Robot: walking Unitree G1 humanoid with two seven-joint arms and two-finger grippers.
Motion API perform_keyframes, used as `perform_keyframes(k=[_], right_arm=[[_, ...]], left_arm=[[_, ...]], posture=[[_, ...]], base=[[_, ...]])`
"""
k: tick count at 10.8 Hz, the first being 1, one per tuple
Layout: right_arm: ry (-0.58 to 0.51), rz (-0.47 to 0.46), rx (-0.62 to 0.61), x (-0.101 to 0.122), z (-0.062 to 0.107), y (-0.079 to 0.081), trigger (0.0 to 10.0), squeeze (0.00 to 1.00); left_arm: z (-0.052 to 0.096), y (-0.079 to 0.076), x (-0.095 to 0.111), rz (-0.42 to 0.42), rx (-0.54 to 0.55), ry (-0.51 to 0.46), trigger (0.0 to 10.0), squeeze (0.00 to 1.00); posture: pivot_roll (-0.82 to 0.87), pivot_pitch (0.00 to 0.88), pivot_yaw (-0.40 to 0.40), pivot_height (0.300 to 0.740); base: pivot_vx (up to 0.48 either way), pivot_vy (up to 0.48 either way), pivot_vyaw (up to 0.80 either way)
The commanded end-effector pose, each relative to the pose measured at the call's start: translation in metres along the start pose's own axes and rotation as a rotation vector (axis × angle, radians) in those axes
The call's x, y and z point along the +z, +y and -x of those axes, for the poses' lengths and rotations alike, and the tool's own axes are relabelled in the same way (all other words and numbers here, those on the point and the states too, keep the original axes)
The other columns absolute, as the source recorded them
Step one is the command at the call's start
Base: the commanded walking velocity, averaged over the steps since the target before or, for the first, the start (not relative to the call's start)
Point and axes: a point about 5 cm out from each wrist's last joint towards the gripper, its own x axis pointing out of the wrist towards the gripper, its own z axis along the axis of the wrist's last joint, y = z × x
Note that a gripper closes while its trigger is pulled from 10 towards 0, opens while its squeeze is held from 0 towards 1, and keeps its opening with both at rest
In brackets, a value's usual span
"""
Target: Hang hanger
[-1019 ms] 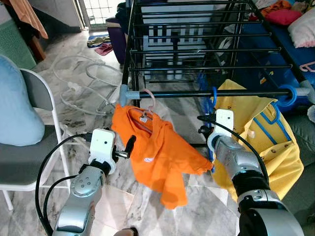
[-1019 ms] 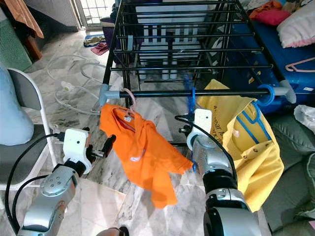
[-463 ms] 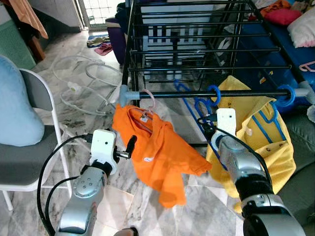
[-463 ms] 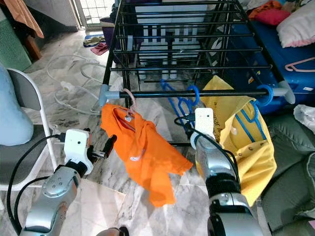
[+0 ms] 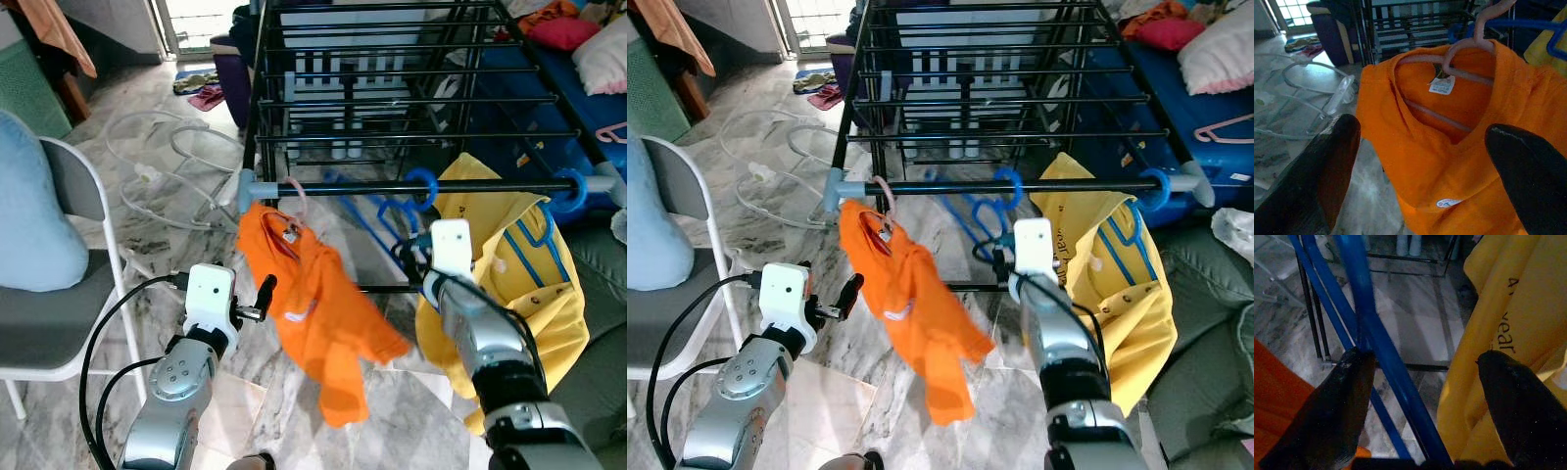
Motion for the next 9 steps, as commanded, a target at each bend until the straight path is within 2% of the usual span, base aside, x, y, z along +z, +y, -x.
perform_keyframes(k=[1,6,8,9], right_arm=[[-0.014,0.001,0.010,0.004,0.002,0.003,10.0,1.00],[-0.010,-0.043,0.000,0.004,0.001,0.005,10.0,1.00],[-0.129,-0.067,-0.009,0.013,0.011,0.000,10.0,1.00],[-0.150,-0.064,-0.004,0.013,0.014,0.000,10.0,1.00]], left_arm=[[0.000,0.001,-0.001,-0.012,0.008,0.009,10.0,0.00],[0.000,0.001,-0.002,-0.005,0.014,0.015,10.0,0.00],[0.000,0.000,0.001,-0.012,0.007,0.007,10.0,0.00],[0.000,0.000,0.000,-0.012,0.005,0.007,10.0,0.00]], posture=[[-0.02,0.082,0.035,0.740],[-0.02,0.084,0.035,0.740],[-0.02,0.089,0.038,0.740],[-0.03,0.090,0.039,0.740]], base=[[0.000,0.000,0.00],[0.000,0.000,0.00],[0.000,0.000,0.00],[0.000,0.000,0.00]])
